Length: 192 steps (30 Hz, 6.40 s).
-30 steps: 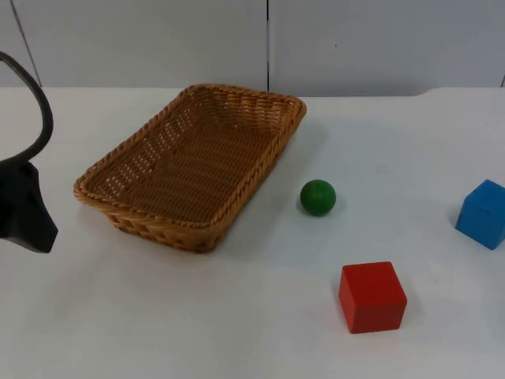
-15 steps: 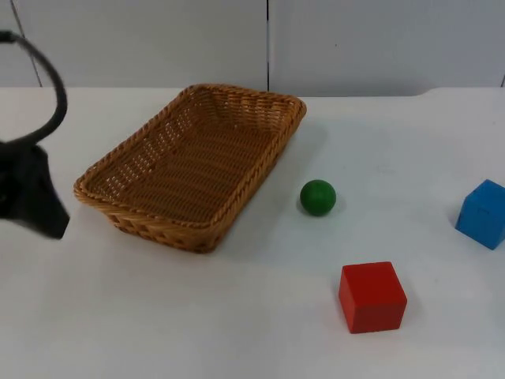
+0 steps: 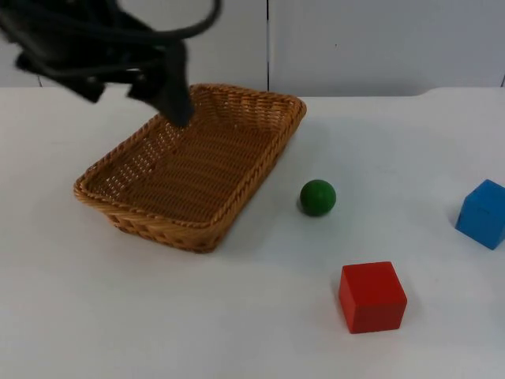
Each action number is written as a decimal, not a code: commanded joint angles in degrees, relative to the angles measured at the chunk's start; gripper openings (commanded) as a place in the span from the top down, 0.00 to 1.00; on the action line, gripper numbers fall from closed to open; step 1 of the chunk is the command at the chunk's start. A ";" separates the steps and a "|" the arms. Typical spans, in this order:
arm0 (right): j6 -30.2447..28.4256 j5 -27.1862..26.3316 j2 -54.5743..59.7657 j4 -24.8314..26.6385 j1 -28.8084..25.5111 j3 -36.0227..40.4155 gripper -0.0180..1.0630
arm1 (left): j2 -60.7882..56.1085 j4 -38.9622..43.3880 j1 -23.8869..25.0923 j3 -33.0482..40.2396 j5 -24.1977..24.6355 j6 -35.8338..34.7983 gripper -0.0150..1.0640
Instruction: Place all geometric objects except the red cube into the basket.
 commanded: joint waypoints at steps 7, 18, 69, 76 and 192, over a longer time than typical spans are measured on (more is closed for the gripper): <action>0.12 -0.39 -0.20 -0.32 -0.48 -0.23 0.01 | 14.43 5.13 -9.28 -14.56 -0.48 7.71 0.15; 0.12 0.08 -0.20 -1.32 -0.48 -0.23 0.01 | 32.82 7.16 -17.47 -31.97 4.87 22.27 0.15; 0.12 -1.09 -0.20 -1.32 -0.48 0.12 0.01 | 39.64 12.16 -19.47 -42.49 10.69 19.93 0.99; 0.12 -1.09 -0.20 -1.32 -0.48 0.12 0.01 | 32.25 8.09 -18.46 -42.49 14.49 8.10 0.99; 0.01 -0.96 -0.20 0.00 -0.48 0.12 0.01 | -32.93 6.33 18.69 26.68 5.99 -12.39 0.01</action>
